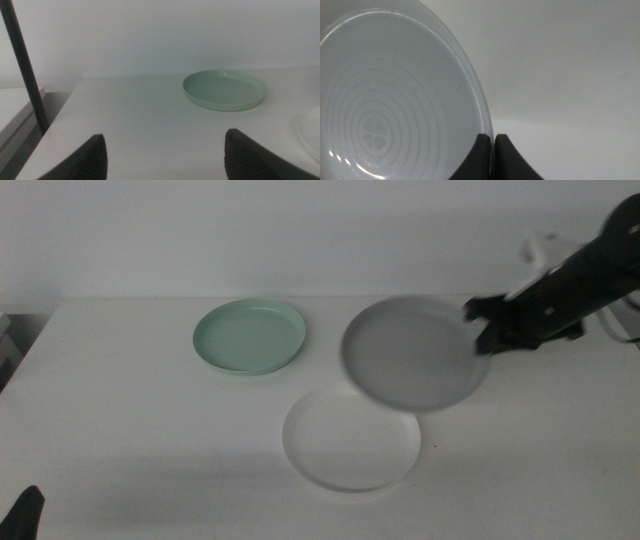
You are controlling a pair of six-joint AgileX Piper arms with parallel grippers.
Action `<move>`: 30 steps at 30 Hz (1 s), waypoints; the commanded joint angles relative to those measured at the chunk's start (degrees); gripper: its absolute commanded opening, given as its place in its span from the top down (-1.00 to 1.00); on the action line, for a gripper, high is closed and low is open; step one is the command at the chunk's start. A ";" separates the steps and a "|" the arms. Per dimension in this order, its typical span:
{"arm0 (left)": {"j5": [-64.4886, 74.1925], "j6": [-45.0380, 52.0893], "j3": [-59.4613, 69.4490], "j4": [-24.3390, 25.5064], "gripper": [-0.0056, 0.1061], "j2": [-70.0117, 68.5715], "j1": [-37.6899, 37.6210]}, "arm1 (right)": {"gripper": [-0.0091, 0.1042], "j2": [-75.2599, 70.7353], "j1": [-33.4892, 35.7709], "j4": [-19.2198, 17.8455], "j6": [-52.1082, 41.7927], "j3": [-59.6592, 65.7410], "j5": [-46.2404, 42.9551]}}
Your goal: Stack the three bowls on top of each other.
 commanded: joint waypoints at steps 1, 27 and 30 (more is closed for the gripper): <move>-4.63 -0.41 -0.26 -0.20 -0.48 -0.75 -0.24 | 0.86 -3.04 3.05 0.80 0.05 -0.11 -0.88; -4.63 -0.41 -0.26 -0.20 -0.48 -0.75 -0.24 | 0.44 3.25 13.09 0.35 1.71 3.76 -9.49; -4.63 -0.41 -0.26 -0.20 -0.48 -0.75 -0.24 | 0.17 1.65 13.09 1.26 0.39 2.52 -8.54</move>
